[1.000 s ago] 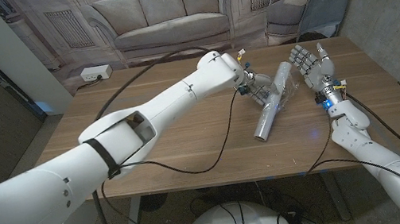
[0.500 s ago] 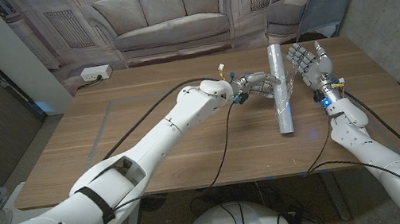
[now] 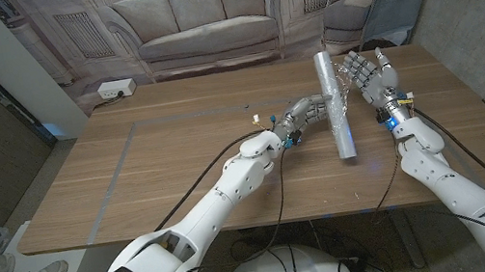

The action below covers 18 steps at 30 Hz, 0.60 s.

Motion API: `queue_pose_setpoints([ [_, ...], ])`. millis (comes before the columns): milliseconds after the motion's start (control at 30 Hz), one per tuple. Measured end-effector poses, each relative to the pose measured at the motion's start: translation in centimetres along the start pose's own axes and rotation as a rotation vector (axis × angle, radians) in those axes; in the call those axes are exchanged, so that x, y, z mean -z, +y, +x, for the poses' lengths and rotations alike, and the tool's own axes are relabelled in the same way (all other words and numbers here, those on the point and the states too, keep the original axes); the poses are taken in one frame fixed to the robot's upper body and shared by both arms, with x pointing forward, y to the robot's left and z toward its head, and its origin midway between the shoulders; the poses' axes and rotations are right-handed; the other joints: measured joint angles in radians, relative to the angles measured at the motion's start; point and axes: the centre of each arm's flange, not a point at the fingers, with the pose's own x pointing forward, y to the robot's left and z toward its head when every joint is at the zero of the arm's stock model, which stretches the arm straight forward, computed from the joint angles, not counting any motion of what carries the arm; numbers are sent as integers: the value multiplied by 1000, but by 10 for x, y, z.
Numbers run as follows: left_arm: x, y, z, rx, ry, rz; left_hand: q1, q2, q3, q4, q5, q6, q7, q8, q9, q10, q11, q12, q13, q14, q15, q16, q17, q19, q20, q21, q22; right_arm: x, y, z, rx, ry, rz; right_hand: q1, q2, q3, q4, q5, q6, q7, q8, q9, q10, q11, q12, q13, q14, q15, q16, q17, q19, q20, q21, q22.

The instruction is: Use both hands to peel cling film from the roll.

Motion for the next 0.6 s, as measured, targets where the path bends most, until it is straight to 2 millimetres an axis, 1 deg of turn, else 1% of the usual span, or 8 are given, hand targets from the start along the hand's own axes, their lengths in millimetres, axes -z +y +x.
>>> queue_pose_setpoints([
  [67,-18,-5,-1,52,-103,-34,0,0,0,0,0,0,0,0,0,-6,-1,-5,0,-4,4,0,0,0,0,-2,0,-3,6,1,-23,-5,-3,0,0,0,0,0,0,0,0,0,0,0,0,0,0,0,0,0,0,0,0,0],
  [100,-19,-6,-1,56,-109,-37,0,0,0,0,0,0,0,0,0,-10,-1,-7,0,-7,4,0,-3,0,0,-2,0,-4,9,1,-32,-7,-4,0,0,0,0,0,0,0,0,0,3,3,0,0,0,0,0,0,0,0,0,0],
  [233,-42,-13,-6,143,-243,-80,0,0,3,-3,0,0,0,0,0,-13,-1,-9,-5,-4,2,15,-7,0,0,-10,2,-9,16,3,-61,-14,-8,0,0,0,0,0,0,0,0,0,4,4,0,0,1,1,0,0,0,0,0,0],
  [267,-48,-15,-9,170,-278,-92,0,0,3,-3,0,0,0,0,0,-11,-3,-9,-5,5,3,16,-9,0,0,-14,3,-3,12,5,8,31,-18,0,0,0,0,0,0,0,0,0,4,4,0,0,4,4,0,0,0,0,0,0],
  [300,51,15,-10,-56,-163,-321,0,0,3,-3,1,0,0,0,0,-9,-5,-9,-5,14,2,16,-9,0,0,-17,3,-3,13,6,4,30,-19,0,0,0,0,0,0,0,0,0,4,4,0,0,5,5,0,0,0,0,0,0],
  [433,45,13,-11,-18,-236,-368,0,0,3,-3,4,4,-4,0,0,-7,-7,-16,-5,20,0,23,-10,4,-4,-17,3,-6,20,10,-5,37,-25,0,0,0,0,0,0,0,0,0,4,4,0,0,5,5,0,0,0,0,0,0],
  [500,57,12,-9,-42,-257,-458,0,0,3,-3,4,4,-4,0,0,-7,-7,-16,-5,35,-1,27,-14,12,-11,-17,3,-8,25,12,-23,32,-26,0,0,0,0,0,0,0,0,0,4,4,0,0,5,5,0,0,0,0,0,0],
  [600,58,10,-9,-17,-284,-500,-3,3,3,-3,4,4,-4,0,0,-5,-9,-24,-5,54,-2,34,-14,27,-27,-17,3,-9,30,15,-23,38,-31,0,0,0,0,0,0,0,0,0,4,4,0,0,5,5,0,0,0,0,0,0],
])
